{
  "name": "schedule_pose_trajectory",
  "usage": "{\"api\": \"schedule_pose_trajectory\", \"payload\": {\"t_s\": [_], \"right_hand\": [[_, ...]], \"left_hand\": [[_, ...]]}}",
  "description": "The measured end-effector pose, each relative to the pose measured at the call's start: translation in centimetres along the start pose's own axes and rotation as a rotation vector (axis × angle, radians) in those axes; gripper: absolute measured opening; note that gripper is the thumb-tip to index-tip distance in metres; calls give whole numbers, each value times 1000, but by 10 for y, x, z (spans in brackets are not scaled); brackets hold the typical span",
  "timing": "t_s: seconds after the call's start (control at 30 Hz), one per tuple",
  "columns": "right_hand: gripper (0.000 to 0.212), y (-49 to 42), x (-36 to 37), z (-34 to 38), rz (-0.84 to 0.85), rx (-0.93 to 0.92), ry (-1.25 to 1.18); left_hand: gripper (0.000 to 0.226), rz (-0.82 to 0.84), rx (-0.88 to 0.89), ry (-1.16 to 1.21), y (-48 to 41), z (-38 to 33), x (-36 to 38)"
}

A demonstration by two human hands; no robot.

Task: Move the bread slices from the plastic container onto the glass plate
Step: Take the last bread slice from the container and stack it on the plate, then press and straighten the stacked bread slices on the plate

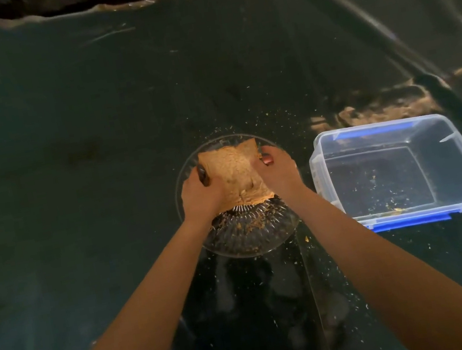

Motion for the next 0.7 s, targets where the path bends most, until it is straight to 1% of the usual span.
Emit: {"api": "schedule_pose_trajectory", "payload": {"t_s": [0.1, 0.17, 0.23, 0.37, 0.5, 0.7], "right_hand": [[38, 4, 2, -4, -5, -8, -77], [35, 4, 6, -7, 8, -23, -109], [32, 3, 11, -8, 31, -25, -124], [42, 0, 17, -9, 20, 1, -150], [49, 2, 19, -7, -20, -32, -188], [52, -10, 15, 3, -68, -79, -233]], "left_hand": [[41, 27, -30, 74, -3, 3, 1], [37, 27, -52, 108, -6, 3, 4], [37, 35, -69, 153, -9, 4, 8], [34, 3, -93, 242, -13, 4, 15], [35, -69, -69, 276, -12, 4, 17], [39, -122, -8, 302, -20, -7, 18]]}}
Point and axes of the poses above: each hand's wrist, its own y-axis away from the middle knuckle, its own x-axis out of the palm, z = x × y, the point moved 1 cm from there along -y, towards the middle knuckle, and after that the axes turned 4 degrees about -x, right-handed, at the moved point
